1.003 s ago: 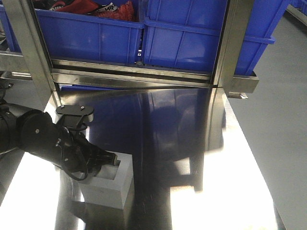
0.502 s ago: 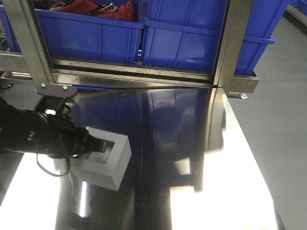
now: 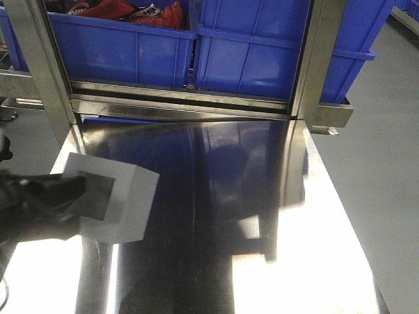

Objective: Sort gray base to blue bin
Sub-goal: 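Lift the gray block with the left gripper toward the robot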

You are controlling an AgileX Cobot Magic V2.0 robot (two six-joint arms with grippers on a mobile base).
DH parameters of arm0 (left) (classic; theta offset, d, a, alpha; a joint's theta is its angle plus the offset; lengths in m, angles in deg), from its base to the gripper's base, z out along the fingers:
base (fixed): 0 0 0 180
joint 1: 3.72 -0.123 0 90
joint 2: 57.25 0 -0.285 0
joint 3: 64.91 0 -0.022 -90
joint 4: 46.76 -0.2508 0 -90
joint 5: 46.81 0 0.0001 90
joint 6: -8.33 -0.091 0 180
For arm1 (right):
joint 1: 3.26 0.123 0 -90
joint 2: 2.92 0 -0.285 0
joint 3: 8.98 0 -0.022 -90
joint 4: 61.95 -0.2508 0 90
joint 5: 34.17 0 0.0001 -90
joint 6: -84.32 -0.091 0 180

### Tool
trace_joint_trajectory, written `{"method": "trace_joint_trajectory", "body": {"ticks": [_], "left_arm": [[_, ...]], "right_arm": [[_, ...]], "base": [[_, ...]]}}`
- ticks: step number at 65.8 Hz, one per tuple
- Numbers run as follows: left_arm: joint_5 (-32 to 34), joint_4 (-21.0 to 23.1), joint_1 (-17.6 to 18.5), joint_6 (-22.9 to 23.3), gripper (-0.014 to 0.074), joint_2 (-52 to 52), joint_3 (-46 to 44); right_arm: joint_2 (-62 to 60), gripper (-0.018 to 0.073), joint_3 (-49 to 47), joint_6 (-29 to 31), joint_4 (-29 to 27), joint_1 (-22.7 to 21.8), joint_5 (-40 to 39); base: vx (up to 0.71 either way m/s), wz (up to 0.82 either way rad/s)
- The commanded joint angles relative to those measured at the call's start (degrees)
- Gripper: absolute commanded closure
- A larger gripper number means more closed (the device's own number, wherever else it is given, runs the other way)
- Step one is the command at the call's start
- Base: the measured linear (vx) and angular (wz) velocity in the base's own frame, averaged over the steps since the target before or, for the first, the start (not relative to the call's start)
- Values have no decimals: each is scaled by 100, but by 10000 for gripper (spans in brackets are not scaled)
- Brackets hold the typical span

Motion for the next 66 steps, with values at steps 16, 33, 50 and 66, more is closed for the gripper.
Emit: {"method": "trace_joint_trajectory", "body": {"ticks": [16,33,50,66], "left_arm": [[1049,-78,38,23,602,-1777,933],[1032,-78,38,23,602,-2519,1287],[981,-73,38,23,602,-2592,1285],[978,-73,38,23,602,-2592,1285]], "right_arm": [[-65,568,79,31,59,3,-444],[-65,568,79,31,59,3,-444],[-65,568,79,31,59,3,-444],[-65,568,79,31,59,3,-444]], "base": [[0,0],[0,0],[0,0],[0,0]]}}
